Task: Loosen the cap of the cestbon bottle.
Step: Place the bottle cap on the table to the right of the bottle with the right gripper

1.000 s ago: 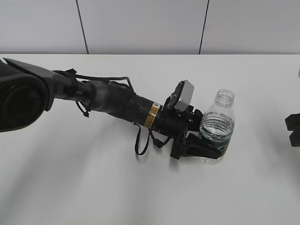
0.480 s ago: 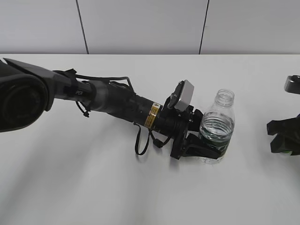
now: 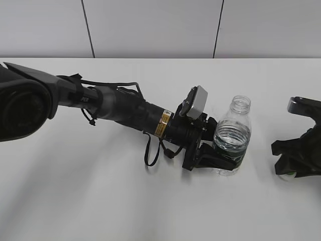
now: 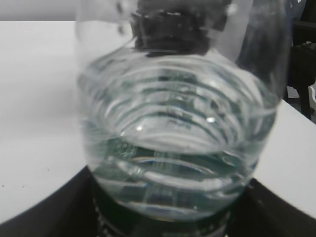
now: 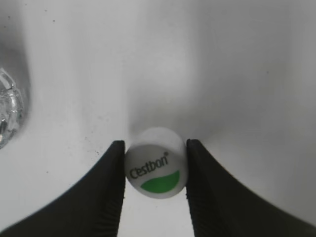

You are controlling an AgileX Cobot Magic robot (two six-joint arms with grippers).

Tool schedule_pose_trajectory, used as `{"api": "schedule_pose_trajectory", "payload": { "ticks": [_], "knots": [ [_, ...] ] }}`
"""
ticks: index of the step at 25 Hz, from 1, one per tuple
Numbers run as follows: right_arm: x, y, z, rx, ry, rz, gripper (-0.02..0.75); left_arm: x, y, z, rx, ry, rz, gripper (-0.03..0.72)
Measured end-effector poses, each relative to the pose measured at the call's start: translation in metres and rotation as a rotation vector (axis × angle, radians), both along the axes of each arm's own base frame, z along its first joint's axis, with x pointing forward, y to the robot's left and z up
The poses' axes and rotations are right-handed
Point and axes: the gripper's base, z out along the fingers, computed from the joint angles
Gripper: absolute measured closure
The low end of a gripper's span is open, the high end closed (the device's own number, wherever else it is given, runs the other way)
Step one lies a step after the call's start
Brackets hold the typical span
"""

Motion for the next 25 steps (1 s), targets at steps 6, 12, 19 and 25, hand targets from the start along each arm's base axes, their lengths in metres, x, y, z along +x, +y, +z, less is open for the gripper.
{"api": "schedule_pose_trajectory", "payload": {
  "ticks": [6,12,19,25],
  "knots": [
    [0.0024,-0.0010,-0.0034,-0.010,-0.013,-0.006,0.442,0.0000,0.0000,0.0000,0.000,0.000,0.000,0.184],
    [0.0030,-0.0012,-0.0033,-0.014,-0.021,-0.001,0.369,0.0000,0.0000,0.0000,0.000,0.000,0.000,0.184],
    [0.0029,-0.0011,-0.0033,-0.013,-0.020,0.001,0.307,-0.0001,0.0000,-0.0001,0.001,0.000,-0.001,0.184],
    [0.0024,-0.0006,0.0062,-0.007,-0.049,-0.001,0.305,-0.0002,0.0002,-0.0003,0.005,0.005,-0.001,0.120]
  ]
}}
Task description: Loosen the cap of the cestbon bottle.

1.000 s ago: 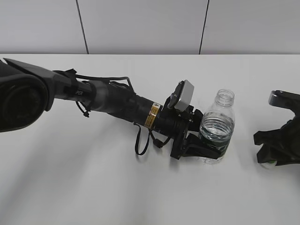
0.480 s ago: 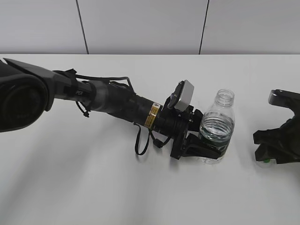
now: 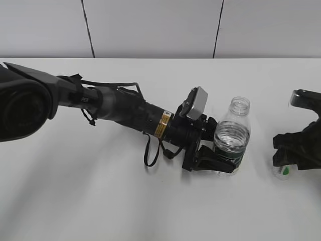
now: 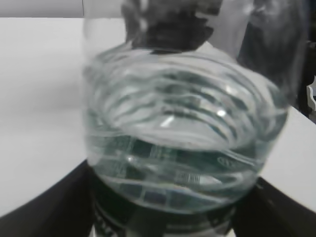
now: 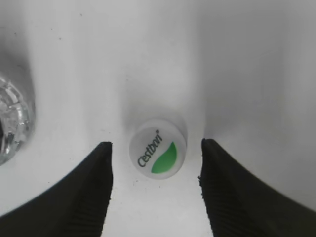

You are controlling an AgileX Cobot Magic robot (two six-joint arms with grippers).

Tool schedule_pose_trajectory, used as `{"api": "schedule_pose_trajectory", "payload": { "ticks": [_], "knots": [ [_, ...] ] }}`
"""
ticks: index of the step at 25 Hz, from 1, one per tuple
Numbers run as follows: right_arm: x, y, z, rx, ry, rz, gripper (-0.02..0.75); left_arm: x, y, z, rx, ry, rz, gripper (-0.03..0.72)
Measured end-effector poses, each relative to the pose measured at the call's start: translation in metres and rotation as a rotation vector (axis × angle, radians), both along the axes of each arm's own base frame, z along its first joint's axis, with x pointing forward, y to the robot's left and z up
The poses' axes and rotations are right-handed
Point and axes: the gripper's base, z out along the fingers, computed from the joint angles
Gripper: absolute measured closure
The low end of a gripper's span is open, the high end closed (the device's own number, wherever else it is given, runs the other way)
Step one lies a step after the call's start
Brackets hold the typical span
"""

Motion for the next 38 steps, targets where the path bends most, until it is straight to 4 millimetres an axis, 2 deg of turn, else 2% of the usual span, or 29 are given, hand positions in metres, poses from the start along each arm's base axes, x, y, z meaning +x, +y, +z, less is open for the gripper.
{"api": "schedule_pose_trajectory", "payload": {
  "ticks": [4,16,23,31,35,38],
  "knots": [
    [0.000,0.000,0.010,0.001,-0.037,0.000,0.305,0.001,0.002,-0.001,0.022,0.014,0.004,0.081],
    [-0.001,0.000,0.017,0.003,-0.060,0.002,0.305,0.015,0.027,-0.004,0.133,0.015,-0.010,0.073],
    [-0.001,0.000,0.017,0.003,-0.060,0.003,0.305,0.035,0.047,0.034,0.121,-0.012,0.053,0.090],
    [-0.001,0.000,0.017,0.004,-0.057,0.004,0.305,0.063,0.084,0.070,0.093,-0.062,0.155,0.274],
    [-0.003,0.001,0.020,0.011,-0.054,0.010,0.305,0.068,0.092,0.082,0.086,-0.072,0.182,0.300],
    [-0.006,0.002,0.032,0.020,-0.081,0.017,0.305,0.069,0.093,0.092,0.081,-0.090,0.193,0.303]
  ]
}}
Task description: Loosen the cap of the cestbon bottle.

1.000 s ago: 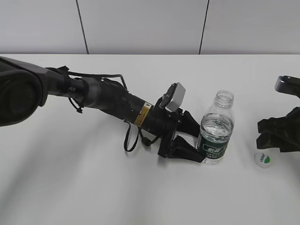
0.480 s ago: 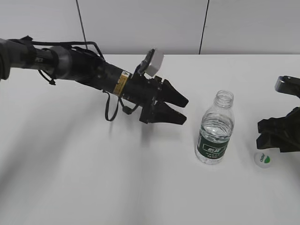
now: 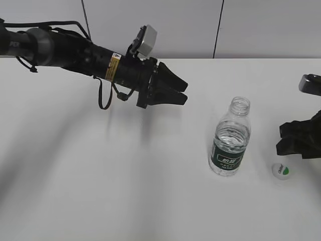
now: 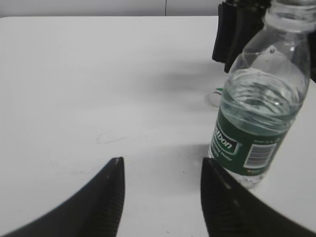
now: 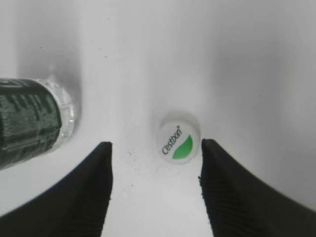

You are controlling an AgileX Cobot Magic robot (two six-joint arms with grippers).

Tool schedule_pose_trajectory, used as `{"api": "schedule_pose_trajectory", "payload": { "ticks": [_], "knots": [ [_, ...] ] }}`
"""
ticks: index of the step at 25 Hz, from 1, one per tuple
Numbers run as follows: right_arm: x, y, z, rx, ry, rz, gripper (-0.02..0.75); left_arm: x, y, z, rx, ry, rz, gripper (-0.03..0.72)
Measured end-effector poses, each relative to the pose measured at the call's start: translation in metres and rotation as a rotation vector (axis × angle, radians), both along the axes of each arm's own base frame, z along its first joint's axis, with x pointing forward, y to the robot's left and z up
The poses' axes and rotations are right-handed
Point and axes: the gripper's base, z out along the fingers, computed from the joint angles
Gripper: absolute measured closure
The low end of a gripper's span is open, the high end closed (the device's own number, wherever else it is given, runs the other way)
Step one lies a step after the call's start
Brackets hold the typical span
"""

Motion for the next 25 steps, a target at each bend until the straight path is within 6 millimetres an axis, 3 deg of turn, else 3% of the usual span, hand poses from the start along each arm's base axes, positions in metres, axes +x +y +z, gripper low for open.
{"api": "schedule_pose_trajectory", "payload": {
  "ticks": [10,16,25],
  "knots": [
    [-0.022,0.004,0.045,0.029,-0.071,0.060,0.305,0.024,0.004,-0.003,0.117,-0.034,0.278,0.349],
    [-0.038,0.006,0.067,0.043,-0.109,0.090,0.305,0.039,0.011,-0.008,0.178,0.037,0.509,0.351],
    [-0.060,0.006,0.092,0.028,-0.173,0.105,0.305,0.032,0.029,-0.005,0.259,0.054,0.713,0.351]
  ]
}}
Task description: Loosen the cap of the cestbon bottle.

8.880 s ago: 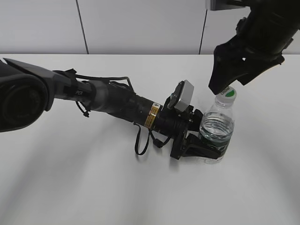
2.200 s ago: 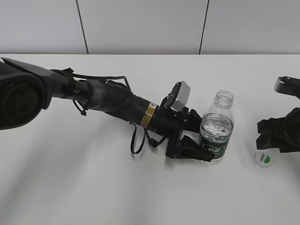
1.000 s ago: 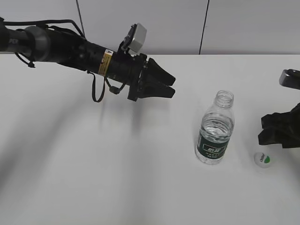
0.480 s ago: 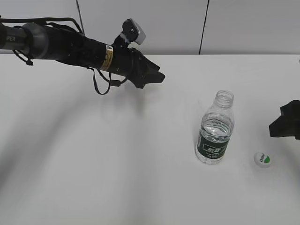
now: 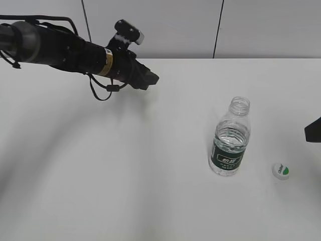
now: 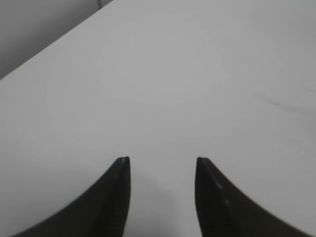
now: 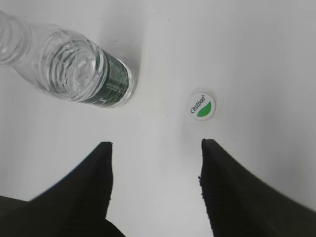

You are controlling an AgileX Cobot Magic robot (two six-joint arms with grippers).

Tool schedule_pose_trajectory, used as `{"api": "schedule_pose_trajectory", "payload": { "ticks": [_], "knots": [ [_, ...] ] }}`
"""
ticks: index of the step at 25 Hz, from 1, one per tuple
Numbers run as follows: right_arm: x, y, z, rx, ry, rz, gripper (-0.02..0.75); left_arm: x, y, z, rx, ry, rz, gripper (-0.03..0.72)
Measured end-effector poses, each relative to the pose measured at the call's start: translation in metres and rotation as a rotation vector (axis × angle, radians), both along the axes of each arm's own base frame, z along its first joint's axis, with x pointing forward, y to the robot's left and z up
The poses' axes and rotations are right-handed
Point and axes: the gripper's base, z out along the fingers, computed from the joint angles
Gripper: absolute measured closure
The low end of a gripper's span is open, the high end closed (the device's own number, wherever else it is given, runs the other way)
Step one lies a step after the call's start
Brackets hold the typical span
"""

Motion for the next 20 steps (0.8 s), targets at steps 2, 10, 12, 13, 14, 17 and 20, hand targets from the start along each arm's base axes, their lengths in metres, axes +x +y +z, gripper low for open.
{"api": "schedule_pose_trajectory", "payload": {
  "ticks": [2,10,12,13,14,17,20],
  "knots": [
    [-0.004,0.000,0.003,-0.001,-0.004,0.007,0.305,-0.005,0.008,0.006,0.040,-0.019,0.064,0.353],
    [-0.019,0.002,0.014,0.008,-0.011,0.030,0.305,-0.051,0.014,0.021,0.179,-0.061,0.236,0.353],
    [-0.023,0.002,0.017,0.010,-0.016,0.036,0.305,-0.063,0.013,0.021,0.204,-0.062,0.273,0.353],
    [-0.026,0.002,0.019,0.012,-0.017,0.041,0.305,-0.069,0.012,0.021,0.206,-0.056,0.297,0.353],
    [-0.028,0.003,0.020,0.013,-0.019,0.044,0.305,-0.075,0.011,0.021,0.204,-0.045,0.318,0.353],
    [-0.038,0.003,0.025,0.018,-0.024,0.057,0.305,-0.089,0.009,0.023,0.183,-0.004,0.399,0.353],
    [-0.048,0.004,0.030,0.027,-0.021,0.064,0.305,-0.100,0.010,0.028,0.192,0.001,0.471,0.353]
  ]
}}
